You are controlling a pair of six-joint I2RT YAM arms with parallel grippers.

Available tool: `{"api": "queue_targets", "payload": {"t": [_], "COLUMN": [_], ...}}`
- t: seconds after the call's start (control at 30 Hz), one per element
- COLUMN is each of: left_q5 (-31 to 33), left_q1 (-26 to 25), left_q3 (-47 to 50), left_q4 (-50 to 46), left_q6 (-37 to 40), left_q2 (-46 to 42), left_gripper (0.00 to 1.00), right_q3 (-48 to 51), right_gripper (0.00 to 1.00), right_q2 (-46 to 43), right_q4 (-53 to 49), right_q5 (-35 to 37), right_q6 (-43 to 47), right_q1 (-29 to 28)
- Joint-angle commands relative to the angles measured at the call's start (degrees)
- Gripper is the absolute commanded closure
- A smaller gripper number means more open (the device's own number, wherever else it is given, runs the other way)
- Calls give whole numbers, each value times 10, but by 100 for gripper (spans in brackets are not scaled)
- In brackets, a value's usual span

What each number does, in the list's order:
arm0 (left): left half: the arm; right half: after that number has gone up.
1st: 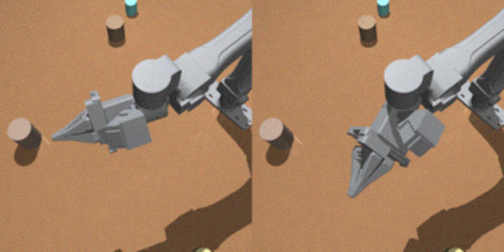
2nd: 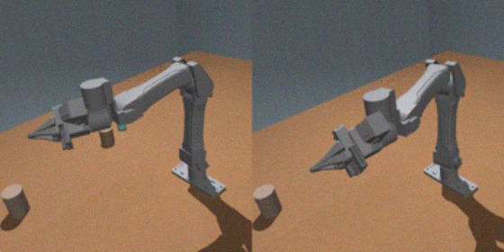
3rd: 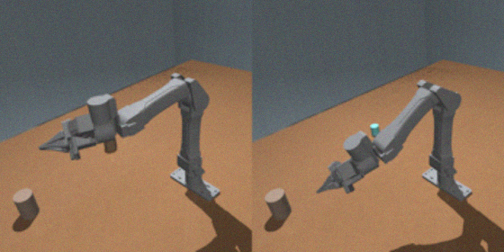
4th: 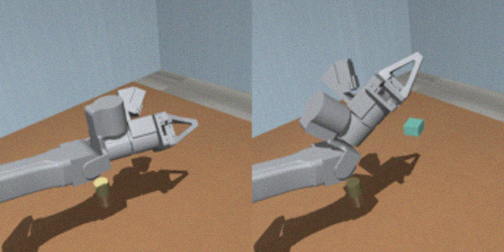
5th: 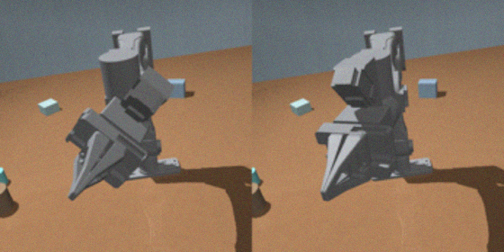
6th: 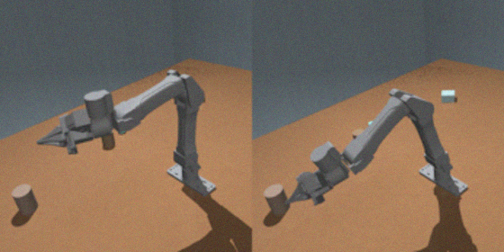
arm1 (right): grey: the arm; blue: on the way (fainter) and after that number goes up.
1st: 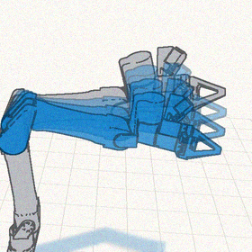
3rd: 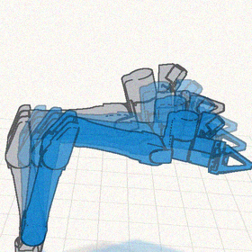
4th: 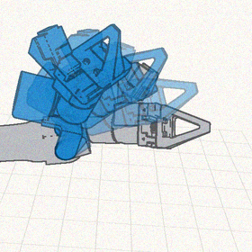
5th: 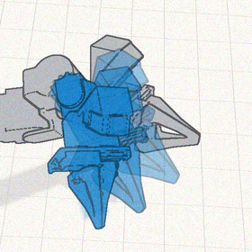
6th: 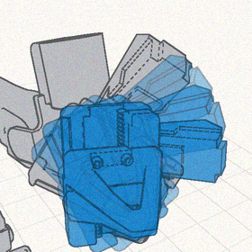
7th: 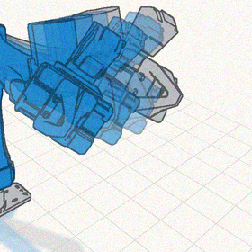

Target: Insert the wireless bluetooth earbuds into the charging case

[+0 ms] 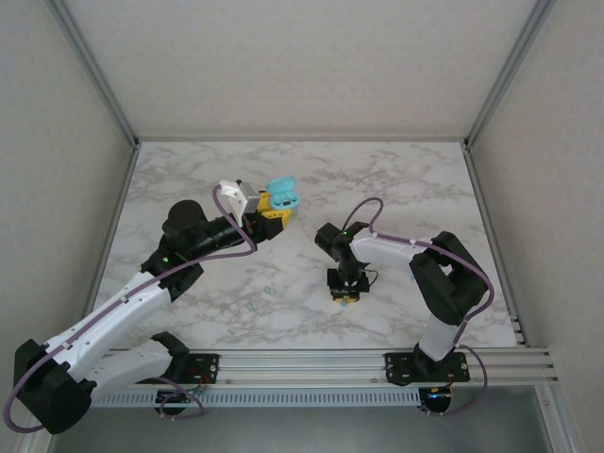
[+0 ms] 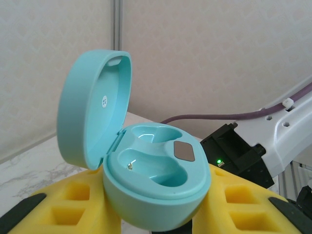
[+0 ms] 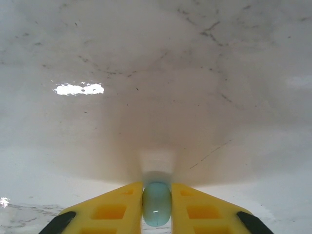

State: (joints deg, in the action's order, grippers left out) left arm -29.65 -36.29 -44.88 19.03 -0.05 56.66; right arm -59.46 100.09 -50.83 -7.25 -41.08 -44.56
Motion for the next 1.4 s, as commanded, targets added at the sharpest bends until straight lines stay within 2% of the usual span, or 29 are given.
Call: {"api": "queue_targets", "payload": {"t": [0.0, 0.07, 0.13, 0.27, 0.37, 0.47, 0.6, 0.7, 0.87, 1.03, 1.17, 1.37], "left_q5": [4, 11, 21, 31, 31, 27, 20, 21, 22, 2, -16, -37], "left_q1": [-4, -4, -4, 1, 10, 22, 32, 35, 35, 35, 34, 32], "left_q3": [0, 1, 4, 7, 10, 13, 15, 19, 22, 19, 18, 3], "left_q4": [9, 8, 5, -3, 3, 14, 13, 11, -5, -12, -3, -13], "left_q6": [-4, -3, 0, 5, 1, -9, -12, -12, -3, 4, 3, 14], "left_q2": [-3, -5, -9, -15, -19, -22, -24, -31, -35, -26, -14, 3], "left_gripper": [76, 77, 77, 77, 77, 77, 77, 77, 77, 76, 76, 76], "right_q3": [-19, -23, -17, -19, -44, -62, -86, -94, -115, -188, -237, -271], "right_gripper": [81, 82, 83, 82, 82, 83, 82, 82, 82, 82, 81, 81], "right_q2": [-23, -57, -102, -171, -183, -179, -169, -170, -182, -207, -219, -213], "right_q4": [-23, -7, 37, 132, 162, 175, 180, 198, 200, 131, 139, 180], "right_q5": [7, -19, -85, -280, -422, -534, -611, -631, -615, -531, -479, -471], "right_q6": [11, 13, 9, 11, 31, 42, 42, 22, 0, 31, 34, 27], "right_q1": [-3, 4, 23, 79, 106, 125, 134, 135, 139, 150, 150, 145]}}
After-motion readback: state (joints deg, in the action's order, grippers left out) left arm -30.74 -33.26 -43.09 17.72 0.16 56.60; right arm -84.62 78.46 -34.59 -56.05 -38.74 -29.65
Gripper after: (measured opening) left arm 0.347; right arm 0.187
